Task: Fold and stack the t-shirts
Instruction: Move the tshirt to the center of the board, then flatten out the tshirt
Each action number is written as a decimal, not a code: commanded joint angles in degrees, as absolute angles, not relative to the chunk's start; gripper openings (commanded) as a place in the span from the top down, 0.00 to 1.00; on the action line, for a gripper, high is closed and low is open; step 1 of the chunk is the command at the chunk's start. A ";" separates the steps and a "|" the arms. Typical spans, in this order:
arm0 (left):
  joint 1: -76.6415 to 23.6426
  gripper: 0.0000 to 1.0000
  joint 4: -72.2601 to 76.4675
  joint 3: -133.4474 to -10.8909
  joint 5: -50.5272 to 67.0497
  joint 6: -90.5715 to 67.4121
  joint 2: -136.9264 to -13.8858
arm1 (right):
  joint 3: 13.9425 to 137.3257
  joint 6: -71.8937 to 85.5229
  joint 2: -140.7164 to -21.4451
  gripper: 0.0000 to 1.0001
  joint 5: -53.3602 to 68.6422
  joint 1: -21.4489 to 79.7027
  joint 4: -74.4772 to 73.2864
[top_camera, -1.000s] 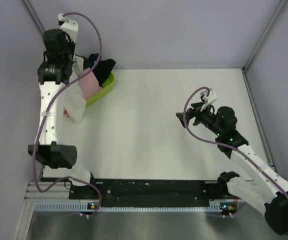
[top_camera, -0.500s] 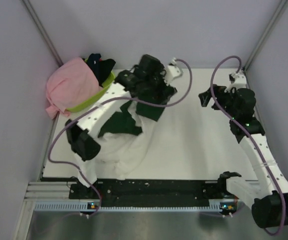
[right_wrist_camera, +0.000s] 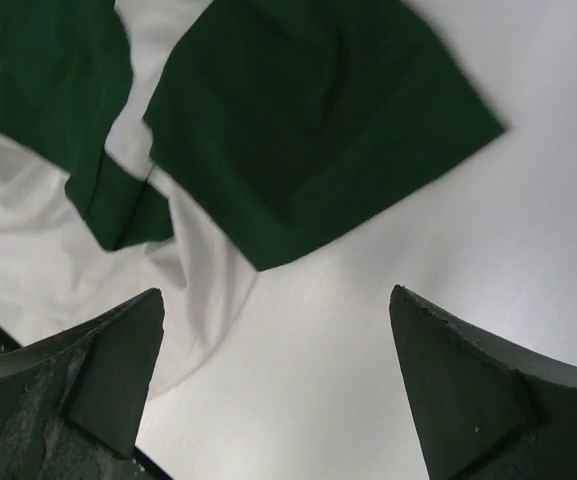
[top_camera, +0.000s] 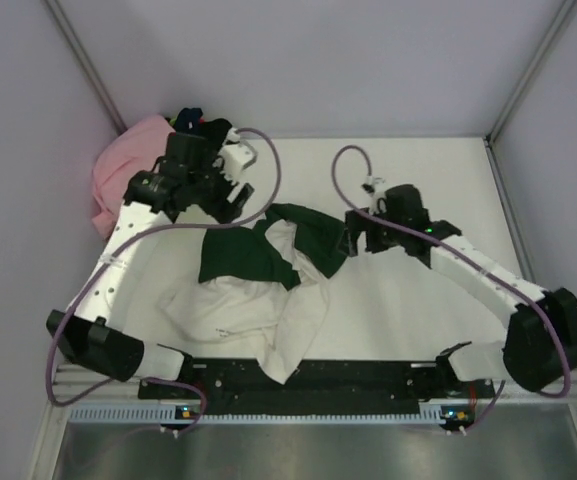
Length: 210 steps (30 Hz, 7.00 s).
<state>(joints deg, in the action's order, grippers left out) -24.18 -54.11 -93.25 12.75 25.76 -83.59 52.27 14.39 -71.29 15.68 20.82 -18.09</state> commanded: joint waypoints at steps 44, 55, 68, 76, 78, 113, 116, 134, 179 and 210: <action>-70.57 0.08 -20.31 -50.63 0.54 33.75 -86.56 | 40.16 19.51 -78.55 0.02 -0.19 2.46 -18.46; -59.19 1.00 -15.29 -50.96 -18.53 32.96 -91.34 | 49.20 18.37 -81.94 1.00 13.09 2.02 -18.89; -18.56 1.00 -22.67 -93.84 -7.75 34.72 -88.49 | 78.84 12.13 -70.73 1.00 17.39 42.33 -18.31; -5.38 0.03 -28.91 -102.31 2.17 27.17 -96.07 | 82.81 3.79 -83.25 0.23 26.02 57.22 -18.80; -2.56 0.02 -29.26 -99.51 4.38 26.46 -93.09 | 78.16 3.69 -79.21 0.16 21.99 54.86 -18.37; -12.66 0.15 -19.10 -26.99 -7.73 56.60 -70.39 | 70.48 7.21 -88.36 1.00 -3.42 28.22 -39.11; -12.66 0.58 -17.49 -26.10 -4.33 56.69 -70.66 | 72.06 6.77 -81.67 1.00 -2.90 26.02 -39.20; -13.27 1.00 -77.17 -120.22 9.57 35.95 -70.74 | 118.83 3.87 -57.48 1.00 -13.18 21.36 -59.68; -27.68 0.44 -65.37 -86.86 1.74 52.82 -94.58 | 62.96 18.09 -50.81 1.00 28.10 -10.11 -58.79; -30.50 1.00 -41.73 -46.23 1.84 46.94 -87.82 | 54.22 15.82 -45.97 1.00 18.64 -10.11 -66.88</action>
